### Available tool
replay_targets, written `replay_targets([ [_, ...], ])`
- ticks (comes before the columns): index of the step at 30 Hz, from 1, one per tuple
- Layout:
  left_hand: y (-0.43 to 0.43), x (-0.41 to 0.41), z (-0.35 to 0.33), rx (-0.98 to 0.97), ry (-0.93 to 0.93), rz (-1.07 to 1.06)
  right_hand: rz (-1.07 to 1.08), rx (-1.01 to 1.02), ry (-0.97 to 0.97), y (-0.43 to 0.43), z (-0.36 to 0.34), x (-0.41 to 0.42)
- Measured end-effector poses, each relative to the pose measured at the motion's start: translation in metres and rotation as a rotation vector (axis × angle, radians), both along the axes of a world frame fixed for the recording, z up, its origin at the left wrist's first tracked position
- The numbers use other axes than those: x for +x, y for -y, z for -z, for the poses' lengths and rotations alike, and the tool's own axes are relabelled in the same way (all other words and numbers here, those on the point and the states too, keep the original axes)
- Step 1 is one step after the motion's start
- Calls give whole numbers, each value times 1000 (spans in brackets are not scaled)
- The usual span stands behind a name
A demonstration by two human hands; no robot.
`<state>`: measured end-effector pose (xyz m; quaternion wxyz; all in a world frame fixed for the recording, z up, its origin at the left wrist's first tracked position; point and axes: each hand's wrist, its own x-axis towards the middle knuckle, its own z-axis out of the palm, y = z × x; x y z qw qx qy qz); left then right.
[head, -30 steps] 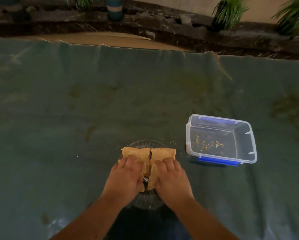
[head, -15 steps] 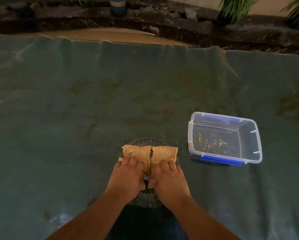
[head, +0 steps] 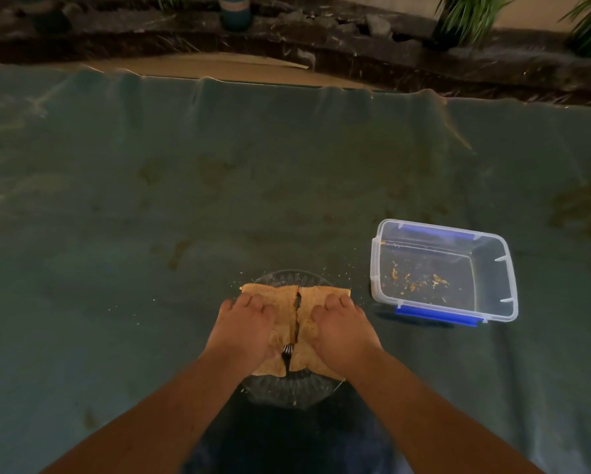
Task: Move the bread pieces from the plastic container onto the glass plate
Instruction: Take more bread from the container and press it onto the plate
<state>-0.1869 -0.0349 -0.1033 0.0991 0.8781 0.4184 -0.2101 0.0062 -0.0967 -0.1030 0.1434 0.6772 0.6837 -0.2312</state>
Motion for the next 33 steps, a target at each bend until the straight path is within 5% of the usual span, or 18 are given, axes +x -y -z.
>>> replay_targets([
  [8, 4, -6, -4, -214, 167, -28, 8, -82, -215, 7, 1, 11],
  [18, 26, -9, 8, 42, 200, -24, 40, 183, -83, 30, 7, -9],
  [33, 14, -8, 27, -45, 175, -51, 76, 126, -138, 23, 27, -5],
])
